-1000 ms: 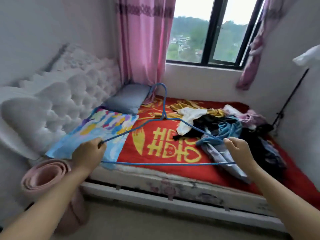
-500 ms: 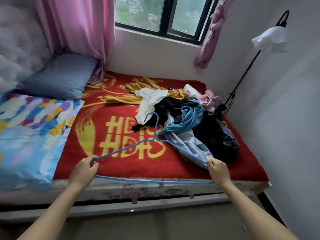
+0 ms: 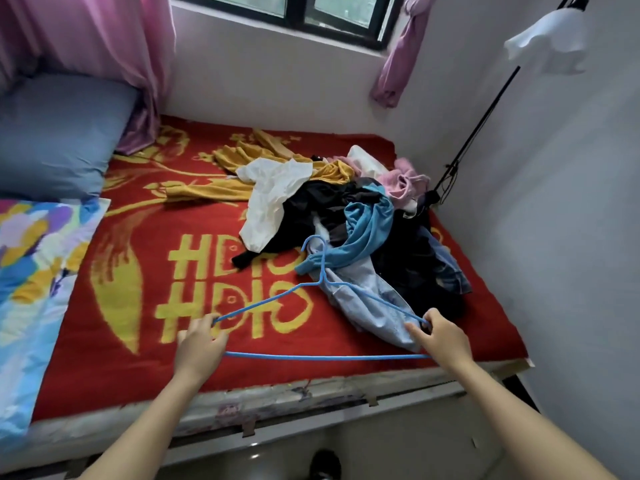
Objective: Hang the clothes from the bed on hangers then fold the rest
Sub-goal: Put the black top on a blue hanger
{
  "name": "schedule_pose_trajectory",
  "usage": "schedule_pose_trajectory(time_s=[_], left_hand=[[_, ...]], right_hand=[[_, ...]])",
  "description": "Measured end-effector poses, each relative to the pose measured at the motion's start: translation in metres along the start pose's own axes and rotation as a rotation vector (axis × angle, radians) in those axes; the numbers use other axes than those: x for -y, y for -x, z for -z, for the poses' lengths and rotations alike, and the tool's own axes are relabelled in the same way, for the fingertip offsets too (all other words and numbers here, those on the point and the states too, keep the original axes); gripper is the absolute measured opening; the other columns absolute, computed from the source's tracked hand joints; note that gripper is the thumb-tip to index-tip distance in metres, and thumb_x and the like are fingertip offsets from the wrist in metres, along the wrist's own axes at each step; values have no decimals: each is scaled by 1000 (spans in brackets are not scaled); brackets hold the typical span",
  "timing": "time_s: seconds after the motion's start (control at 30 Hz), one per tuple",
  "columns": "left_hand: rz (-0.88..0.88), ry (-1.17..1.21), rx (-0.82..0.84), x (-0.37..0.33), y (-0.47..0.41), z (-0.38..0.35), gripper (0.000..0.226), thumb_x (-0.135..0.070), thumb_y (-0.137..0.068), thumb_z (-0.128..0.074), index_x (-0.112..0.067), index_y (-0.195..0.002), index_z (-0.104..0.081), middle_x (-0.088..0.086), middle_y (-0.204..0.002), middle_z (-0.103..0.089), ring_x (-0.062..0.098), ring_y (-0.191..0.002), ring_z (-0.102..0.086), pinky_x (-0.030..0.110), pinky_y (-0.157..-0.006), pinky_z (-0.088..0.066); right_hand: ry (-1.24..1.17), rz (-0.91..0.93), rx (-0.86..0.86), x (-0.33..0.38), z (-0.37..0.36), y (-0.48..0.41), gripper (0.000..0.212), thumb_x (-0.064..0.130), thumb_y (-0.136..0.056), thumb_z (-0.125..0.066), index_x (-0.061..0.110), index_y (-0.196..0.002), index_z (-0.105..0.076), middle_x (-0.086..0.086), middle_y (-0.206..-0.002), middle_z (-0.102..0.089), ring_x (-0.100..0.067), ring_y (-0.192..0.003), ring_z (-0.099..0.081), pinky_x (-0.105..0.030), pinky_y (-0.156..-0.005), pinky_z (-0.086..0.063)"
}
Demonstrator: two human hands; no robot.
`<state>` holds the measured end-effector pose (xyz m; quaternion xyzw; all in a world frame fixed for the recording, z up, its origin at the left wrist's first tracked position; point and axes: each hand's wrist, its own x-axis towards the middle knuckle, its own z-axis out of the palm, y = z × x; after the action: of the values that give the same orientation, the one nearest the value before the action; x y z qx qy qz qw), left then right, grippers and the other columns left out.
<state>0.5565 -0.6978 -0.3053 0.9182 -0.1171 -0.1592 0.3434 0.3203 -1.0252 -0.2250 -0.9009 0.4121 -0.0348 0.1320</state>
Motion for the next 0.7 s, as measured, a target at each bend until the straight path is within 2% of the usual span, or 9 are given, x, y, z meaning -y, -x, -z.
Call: schedule_pose_trajectory(time_s=[0.13,0.2,0.27,0.3,0.37,0.43,0.5,0.7], left_hand=[[46,-22,-48,-27,-30,-32,32,-14,-90,-55,-9,-121,-57,17,-119,-56,39,-111,-44,40,-96,-31],[81,-45,-79,-42,-52,-49,32,-15,-90,-53,-9,-122,-56,17,-120,-56,38,-112,-44,41,-95,-32],[160,-123,-99,-59,-72,-67,36,-20,-91,-51,-13,-126,-53,13,-129,-51,35,-119,-39,43,-97,-32],[215,-188,-93,-67,-79,-76,40,-25,-92,-51,-16,-131,-49,10,-136,-46,33,-125,-34,44,-99,-31],[330,-285,-46,-83,-89,-93,49,-34,-92,-49,-21,-138,-40,8,-145,-35,30,-133,-25,45,-104,-28],[387,-299,4,-97,-99,-111,54,-37,-92,-46,-24,-143,-33,8,-149,-28,29,-136,-20,45,-106,-27],[394,-326,32,-112,-114,-125,55,-38,-93,-45,-25,-144,-30,6,-152,-25,29,-138,-18,45,-107,-26],[385,-360,31,-140,-150,-142,56,-32,-92,-46,-23,-145,-29,6,-152,-26,28,-138,-19,43,-107,-26]], right_hand=[[54,20,5,-20,-14,-67,39,52,-86,-57,17,-78,-40,9,-58,-46,-12,-51,-44,-26,-45,-26],[38,69,30,-28,-25,-110,38,52,-86,-57,18,-79,-40,9,-62,-48,-13,-57,-49,-27,-47,-27],[129,149,107,-35,-39,-153,35,56,-87,-52,21,-91,-47,5,-84,-55,-18,-85,-56,-28,-62,-36],[221,180,165,-40,-48,-173,41,58,-88,-47,22,-107,-50,3,-103,-56,-19,-102,-53,-29,-76,-39],[350,178,313,-50,-65,-206,63,59,-91,-41,18,-138,-35,-4,-135,-42,-21,-128,-36,-35,-99,-34],[307,137,426,-57,-78,-235,70,56,-92,-40,18,-148,-19,-9,-150,-25,-24,-139,-21,-39,-107,-27],[264,126,476,-57,-84,-269,67,51,-94,-40,21,-149,-18,-10,-153,-20,-25,-139,-20,-39,-108,-27],[80,72,502,-33,-99,-345,47,35,-96,-42,16,-138,-39,-12,-141,-35,-29,-127,-36,-37,-98,-36]])
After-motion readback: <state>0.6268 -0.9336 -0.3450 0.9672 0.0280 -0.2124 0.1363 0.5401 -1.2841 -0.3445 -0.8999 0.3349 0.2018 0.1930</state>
